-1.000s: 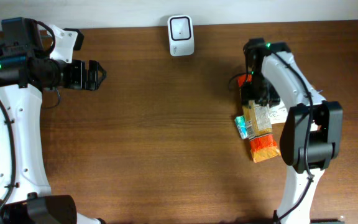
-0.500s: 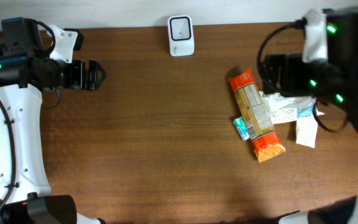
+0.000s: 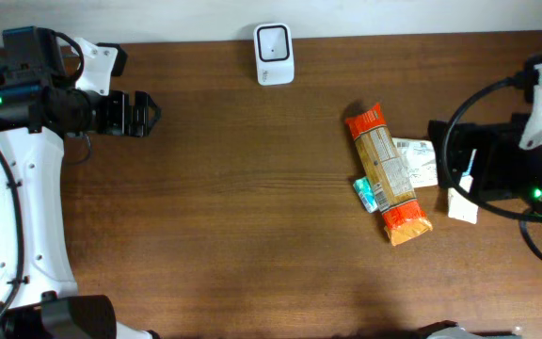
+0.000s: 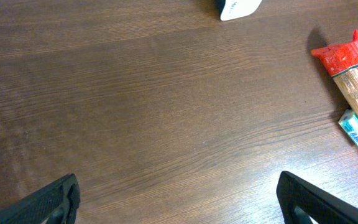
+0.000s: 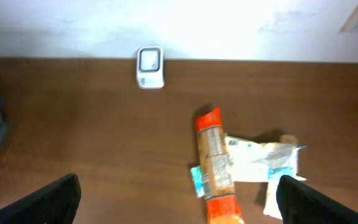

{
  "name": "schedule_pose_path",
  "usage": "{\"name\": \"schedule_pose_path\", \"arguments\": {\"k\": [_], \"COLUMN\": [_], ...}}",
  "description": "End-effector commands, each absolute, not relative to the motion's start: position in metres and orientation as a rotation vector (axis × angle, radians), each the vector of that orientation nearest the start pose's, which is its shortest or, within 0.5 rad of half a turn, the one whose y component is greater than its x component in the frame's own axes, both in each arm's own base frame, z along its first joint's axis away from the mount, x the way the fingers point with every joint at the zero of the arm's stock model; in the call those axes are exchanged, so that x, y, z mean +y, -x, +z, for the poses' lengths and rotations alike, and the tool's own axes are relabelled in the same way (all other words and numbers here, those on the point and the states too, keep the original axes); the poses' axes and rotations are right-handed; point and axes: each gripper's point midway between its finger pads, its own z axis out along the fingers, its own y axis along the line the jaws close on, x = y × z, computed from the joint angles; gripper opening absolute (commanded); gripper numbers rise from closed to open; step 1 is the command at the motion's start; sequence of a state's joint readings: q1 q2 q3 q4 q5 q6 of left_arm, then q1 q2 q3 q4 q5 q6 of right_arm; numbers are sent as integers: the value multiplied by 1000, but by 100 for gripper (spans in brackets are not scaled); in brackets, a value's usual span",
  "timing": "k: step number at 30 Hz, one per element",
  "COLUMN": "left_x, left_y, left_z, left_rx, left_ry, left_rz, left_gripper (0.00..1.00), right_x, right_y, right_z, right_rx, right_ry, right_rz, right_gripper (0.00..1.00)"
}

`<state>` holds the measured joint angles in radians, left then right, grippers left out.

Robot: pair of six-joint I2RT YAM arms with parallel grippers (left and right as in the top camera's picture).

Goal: Scan the item barcode

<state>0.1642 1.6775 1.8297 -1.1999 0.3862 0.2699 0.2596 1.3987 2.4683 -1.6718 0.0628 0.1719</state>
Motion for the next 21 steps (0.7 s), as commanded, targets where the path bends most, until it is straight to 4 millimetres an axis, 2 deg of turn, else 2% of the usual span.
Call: {"name": "schedule_pose_path", "arguments": {"k": [1,3,4,7,8,15,17,18,21], "left_x": [1,1,1,1,1,1,1,1,1], "left_y": [-404,-404,-404,-404,-404,-404,-404,-404,-404], "left_z": [272,272,272,272,272,272,272,272,272], "left_rx": [2512,2512,2512,2512,2512,2512,2512,2512,2512], "left_ry": [-286,-286,-286,-286,-286,-286,-286,-286,-286], "left_rz": [-342,-342,-342,-342,-342,-342,-342,-342,-342], "left_gripper": [99,99,99,99,99,99,99,99,99], "right_x": [27,34,38,35,32,27,27,28,28], "right_y": [-241,-245,-248,-258,-259,-245,-243,-242,-241], "right_z": [483,479,471,426,402,277,253,235,212], "right_rx": [2099,2028,1983,1876,1826,1538,1507,1501,1506], "right_ry": [-7,124,174,151,142,128,128,129,129], "right_rz": [84,77,82,110,112,91,91,92,92], "right_gripper": [99,99,99,99,99,99,99,99,99]}}
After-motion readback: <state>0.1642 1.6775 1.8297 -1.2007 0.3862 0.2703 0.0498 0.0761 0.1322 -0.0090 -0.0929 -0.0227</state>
